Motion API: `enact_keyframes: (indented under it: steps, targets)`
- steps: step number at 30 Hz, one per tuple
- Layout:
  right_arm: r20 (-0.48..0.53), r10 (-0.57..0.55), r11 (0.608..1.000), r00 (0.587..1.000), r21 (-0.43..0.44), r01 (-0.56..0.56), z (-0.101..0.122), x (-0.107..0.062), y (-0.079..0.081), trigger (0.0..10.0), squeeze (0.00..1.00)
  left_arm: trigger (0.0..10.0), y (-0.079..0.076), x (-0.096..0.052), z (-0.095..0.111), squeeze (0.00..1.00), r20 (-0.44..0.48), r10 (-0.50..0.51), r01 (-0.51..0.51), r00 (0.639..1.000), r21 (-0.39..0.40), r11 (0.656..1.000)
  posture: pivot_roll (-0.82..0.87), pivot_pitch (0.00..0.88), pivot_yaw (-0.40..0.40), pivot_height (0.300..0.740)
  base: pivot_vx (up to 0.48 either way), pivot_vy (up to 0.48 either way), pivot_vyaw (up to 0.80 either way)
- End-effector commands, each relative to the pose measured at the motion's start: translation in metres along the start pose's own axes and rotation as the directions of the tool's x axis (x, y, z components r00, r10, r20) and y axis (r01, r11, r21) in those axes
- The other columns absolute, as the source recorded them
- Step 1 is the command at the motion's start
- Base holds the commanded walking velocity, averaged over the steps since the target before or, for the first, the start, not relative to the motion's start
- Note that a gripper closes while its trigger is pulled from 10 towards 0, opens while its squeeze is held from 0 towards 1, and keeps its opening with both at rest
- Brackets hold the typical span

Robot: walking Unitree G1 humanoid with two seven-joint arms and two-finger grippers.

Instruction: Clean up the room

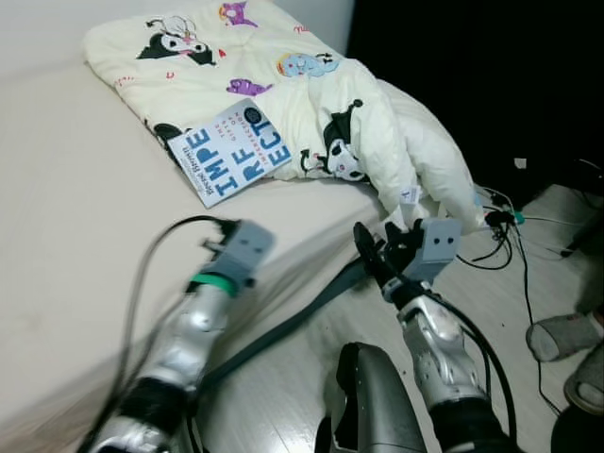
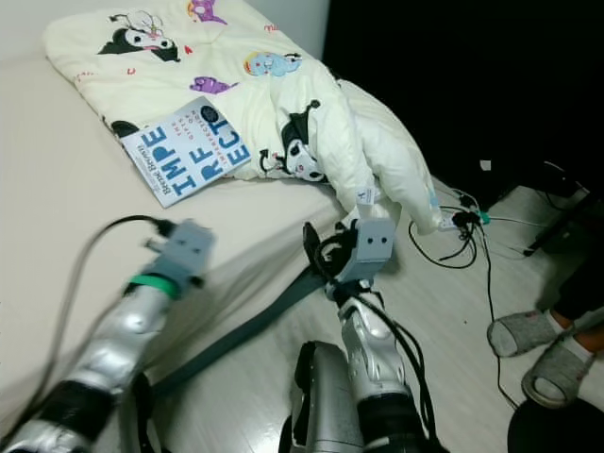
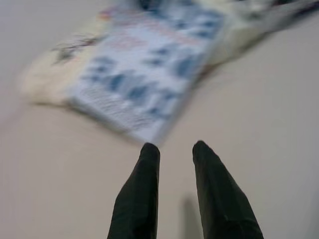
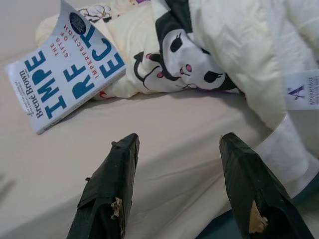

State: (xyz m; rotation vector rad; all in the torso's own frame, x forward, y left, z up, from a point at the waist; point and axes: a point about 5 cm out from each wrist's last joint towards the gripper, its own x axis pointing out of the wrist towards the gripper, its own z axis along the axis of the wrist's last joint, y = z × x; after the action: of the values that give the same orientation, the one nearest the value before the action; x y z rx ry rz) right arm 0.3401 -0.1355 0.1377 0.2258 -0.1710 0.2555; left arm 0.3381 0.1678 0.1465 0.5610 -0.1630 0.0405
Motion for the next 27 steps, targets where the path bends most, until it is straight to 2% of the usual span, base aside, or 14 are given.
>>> enact_keyframes:
  steps: [1, 2, 4, 7, 8, 11, 12, 14, 16, 21, 25, 27]
  targets:
    - [-0.015, 0.012, 1.0, 1.0, 0.015, -0.012, -0.004, 0.0, 0.004, 10.0, 0.0, 10.0, 0.009, -0.005, -0.007, 0.0, -0.028, 0.03, -0.03, 0.999, 0.001, 1.0, 0.06, 0.215, -0.001, 0.475, 0.0, 0.0, 0.0]
    - [-0.015, 0.012, 1.0, 1.0, 0.015, -0.012, -0.004, 0.0, 0.004, 10.0, 0.0, 10.0, 0.009, -0.005, -0.007, 0.0, -0.028, 0.03, -0.03, 0.999, 0.001, 1.0, 0.06, 0.215, -0.001, 0.475, 0.0, 0.0, 0.0]
    - [-0.003, 0.028, 1.0, 1.0, 0.006, -0.028, -0.002, 0.0, 0.011, 10.0, 0.0, 10.0, 0.019, -0.006, -0.016, 0.0, -0.066, 0.062, -0.062, 0.996, 0.01, 0.998, 0.06, 0.209, 0.006, 0.475, 0.0, 0.0, 0.0]
    - [0.002, 0.034, 0.999, 0.999, 0.0, -0.034, -0.002, -0.002, 0.013, 10.0, 0.0, 10.0, 0.022, -0.006, -0.02, 0.0, -0.096, 0.083, -0.083, 0.992, 0.009, 0.997, 0.04, 0.202, 0.013, 0.475, 0.0, 0.0, 0.0]
    - [0.007, 0.026, 1.0, 1.0, 0.001, -0.026, -0.002, -0.007, 0.013, 10.0, 0.0, 10.0, 0.022, -0.003, -0.021, 0.0, -0.082, 0.095, -0.09, 0.992, 0.064, 0.994, 0.02, 0.192, 0.016, 0.475, 0.0, 0.0, 0.0]
    - [0.005, -0.006, 1.0, 1.0, 0.0, 0.006, -0.006, -0.02, 0.008, 10.0, 0.0, 10.0, 0.003, 0.009, -0.005, 0.0, 0.04, 0.028, -0.035, 0.999, 0.194, 0.98, 0.0, 0.18, 0.02, 0.475, 0.0, 0.0, 0.0]
    - [0.005, -0.006, 1.0, 1.0, 0.0, 0.006, -0.006, -0.02, 0.008, 10.0, 0.0, 10.0, 0.003, 0.009, -0.005, 0.0, 0.04, 0.028, -0.035, 0.999, 0.194, 0.98, 0.0, 0.18, 0.02, 0.475, 0.0, 0.0, 0.0]
    - [0.004, -0.016, 1.0, 1.0, -0.006, 0.016, -0.007, -0.023, 0.004, 10.0, 0.0, 10.0, -0.014, 0.016, 0.006, 0.0, 0.076, -0.02, -0.002, 0.997, 0.267, 0.964, -0.01, 0.176, 0.019, 0.475, 0.0, 0.0, 0.0]
    - [0.009, -0.029, 1.0, 1.0, -0.009, 0.029, -0.007, -0.024, 0.001, 10.0, 0.0, 10.0, -0.033, 0.028, 0.014, 0.0, 0.06, -0.057, 0.034, 0.997, 0.331, 0.943, -0.03, 0.175, 0.024, 0.475, 0.0, 0.0, 0.0]
    - [0.017, -0.035, 0.999, 0.999, -0.011, 0.035, -0.004, -0.024, 0.0, 10.0, 0.0, 10.0, -0.045, 0.039, 0.022, 0.0, 0.02, -0.072, 0.06, 0.997, 0.343, 0.937, -0.04, 0.176, 0.028, 0.475, 0.0, 0.0, 0.0]
    - [0.032, -0.036, 0.999, 0.999, -0.009, 0.036, 0.0, -0.025, 0.004, 10.0, 0.0, 10.0, -0.057, 0.05, 0.028, 0.0, -0.077, -0.065, 0.085, 0.995, 0.29, 0.953, -0.07, 0.199, 0.045, 0.475, 0.0, 0.0, 0.0]
    - [0.032, -0.036, 0.999, 0.999, -0.009, 0.036, 0.0, -0.025, 0.004, 10.0, 0.0, 10.0, -0.057, 0.05, 0.028, 0.0, -0.077, -0.065, 0.085, 0.995, 0.29, 0.953, -0.07, 0.199, 0.045, 0.475, 0.0, 0.0, 0.0]
